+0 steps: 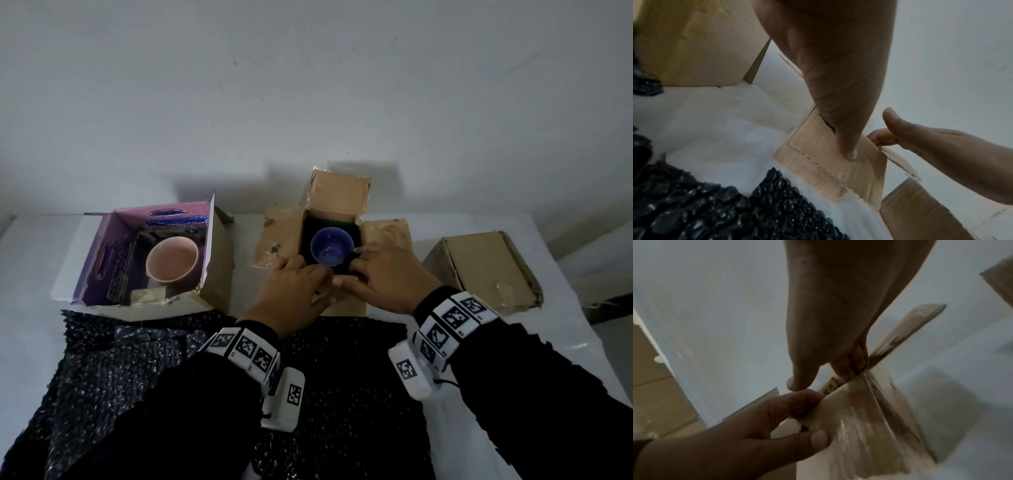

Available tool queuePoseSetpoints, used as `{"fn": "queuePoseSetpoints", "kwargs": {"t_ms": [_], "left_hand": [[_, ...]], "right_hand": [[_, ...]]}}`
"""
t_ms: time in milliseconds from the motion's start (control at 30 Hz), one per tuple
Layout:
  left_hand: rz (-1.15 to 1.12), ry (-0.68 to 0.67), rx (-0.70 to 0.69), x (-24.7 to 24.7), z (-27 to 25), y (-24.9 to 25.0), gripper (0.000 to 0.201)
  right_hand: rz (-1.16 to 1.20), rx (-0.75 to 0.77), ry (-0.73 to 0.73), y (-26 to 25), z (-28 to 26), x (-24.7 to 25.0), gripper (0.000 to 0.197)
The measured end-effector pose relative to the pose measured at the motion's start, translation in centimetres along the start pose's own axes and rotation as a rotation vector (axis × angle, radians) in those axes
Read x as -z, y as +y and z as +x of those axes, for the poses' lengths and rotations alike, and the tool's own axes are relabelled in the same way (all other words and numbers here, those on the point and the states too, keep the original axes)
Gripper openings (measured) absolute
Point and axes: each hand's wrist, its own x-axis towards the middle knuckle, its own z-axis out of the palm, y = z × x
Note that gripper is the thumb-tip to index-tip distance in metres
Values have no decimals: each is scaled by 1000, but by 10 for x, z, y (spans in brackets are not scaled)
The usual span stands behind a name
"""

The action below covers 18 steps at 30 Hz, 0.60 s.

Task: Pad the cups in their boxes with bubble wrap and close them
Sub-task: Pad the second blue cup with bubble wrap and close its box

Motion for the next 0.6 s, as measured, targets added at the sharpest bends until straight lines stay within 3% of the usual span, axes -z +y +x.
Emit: {"fn": "queuePoseSetpoints", "kwargs": {"t_ms": [133,300,467,533,600], "left_hand": [[5,-3,-2,-1,0,-1,37],[28,9,12,-3,-1,-1,40],[52,19,30,-4,0,1,35],[62,11,40,-4,1,3,38],[67,9,33,-1,-1,8,43]], "right_hand": [[65,-1,-44,-1,4,-7,87],[-41,-8,101,-6,10,3,76],[-9,-1,4,-8,5,-17,95],[22,3,22,-6,3,-14,88],[90,4,128,-4,-7,-15,66]]}}
